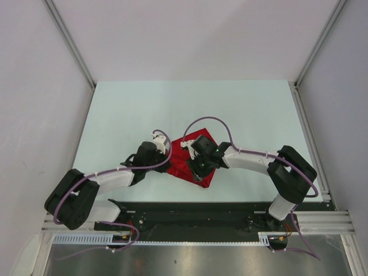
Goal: Fold the napkin, place the utensils inside, and roll it up
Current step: Roll the napkin with the utensil
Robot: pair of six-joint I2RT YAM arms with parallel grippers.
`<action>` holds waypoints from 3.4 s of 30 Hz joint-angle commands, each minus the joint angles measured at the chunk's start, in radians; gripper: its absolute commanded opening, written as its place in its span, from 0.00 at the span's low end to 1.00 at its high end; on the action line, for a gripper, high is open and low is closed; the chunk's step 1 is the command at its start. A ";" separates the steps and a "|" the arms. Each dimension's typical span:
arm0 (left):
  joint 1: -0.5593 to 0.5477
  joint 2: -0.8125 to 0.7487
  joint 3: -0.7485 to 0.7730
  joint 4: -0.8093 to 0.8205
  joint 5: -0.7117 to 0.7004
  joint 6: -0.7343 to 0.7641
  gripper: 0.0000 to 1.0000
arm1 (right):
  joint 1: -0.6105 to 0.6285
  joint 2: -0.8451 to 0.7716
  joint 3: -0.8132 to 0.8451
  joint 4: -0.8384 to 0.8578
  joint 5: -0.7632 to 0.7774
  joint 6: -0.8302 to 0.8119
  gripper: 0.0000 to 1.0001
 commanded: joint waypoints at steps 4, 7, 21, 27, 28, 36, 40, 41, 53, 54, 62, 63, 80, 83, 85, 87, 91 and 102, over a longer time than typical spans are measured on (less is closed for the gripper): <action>0.009 -0.007 0.026 -0.034 -0.010 -0.002 0.00 | -0.042 -0.022 0.010 -0.027 -0.014 -0.013 0.34; 0.009 -0.010 0.029 -0.040 -0.011 0.000 0.00 | -0.065 -0.013 0.007 -0.033 -0.033 -0.018 0.34; 0.011 -0.018 0.032 -0.051 -0.021 0.001 0.00 | -0.108 -0.008 -0.011 -0.120 -0.027 0.028 0.35; 0.012 -0.018 0.032 -0.050 -0.005 -0.006 0.00 | -0.105 -0.111 -0.011 -0.140 -0.020 0.030 0.57; 0.011 -0.020 0.032 -0.050 -0.005 -0.008 0.00 | -0.102 -0.126 -0.003 -0.137 -0.027 0.024 0.62; 0.011 -0.024 0.035 -0.051 0.002 -0.037 0.00 | -0.024 -0.142 0.075 0.072 0.035 -0.064 0.81; 0.012 -0.014 0.046 -0.060 0.002 -0.039 0.00 | 0.033 -0.080 0.092 0.230 0.094 -0.127 0.81; 0.014 -0.012 0.045 -0.060 0.002 -0.039 0.00 | 0.045 -0.067 0.092 0.257 0.102 -0.159 0.82; 0.020 -0.029 0.032 -0.051 0.016 -0.057 0.00 | 0.050 0.124 0.118 0.465 -0.011 -0.280 0.81; 0.020 -0.027 0.032 -0.051 0.016 -0.059 0.00 | 0.051 0.128 0.116 0.473 -0.011 -0.288 0.81; 0.021 -0.034 0.037 -0.053 0.024 -0.060 0.00 | 0.028 0.180 0.129 0.484 -0.050 -0.306 0.81; 0.023 -0.035 0.037 -0.053 0.025 -0.060 0.00 | 0.025 0.188 0.129 0.484 -0.065 -0.306 0.81; 0.026 -0.044 0.038 -0.043 0.042 -0.082 0.00 | 0.042 0.240 0.178 0.291 -0.129 -0.316 0.79; 0.026 -0.044 0.040 -0.043 0.045 -0.085 0.00 | 0.048 0.237 0.175 0.278 -0.106 -0.302 0.77; 0.026 -0.047 0.038 -0.045 0.045 -0.088 0.00 | 0.060 0.227 0.167 0.281 -0.064 -0.291 0.78; 0.028 -0.050 0.038 -0.043 0.044 -0.089 0.00 | 0.070 0.219 0.153 0.298 -0.027 -0.277 0.77; 0.028 -0.052 0.037 -0.040 0.050 -0.089 0.00 | 0.079 0.217 0.144 0.310 0.070 -0.244 0.77; 0.032 -0.024 0.046 -0.043 0.067 -0.089 0.00 | 0.102 -0.036 -0.029 0.479 0.237 -0.240 0.80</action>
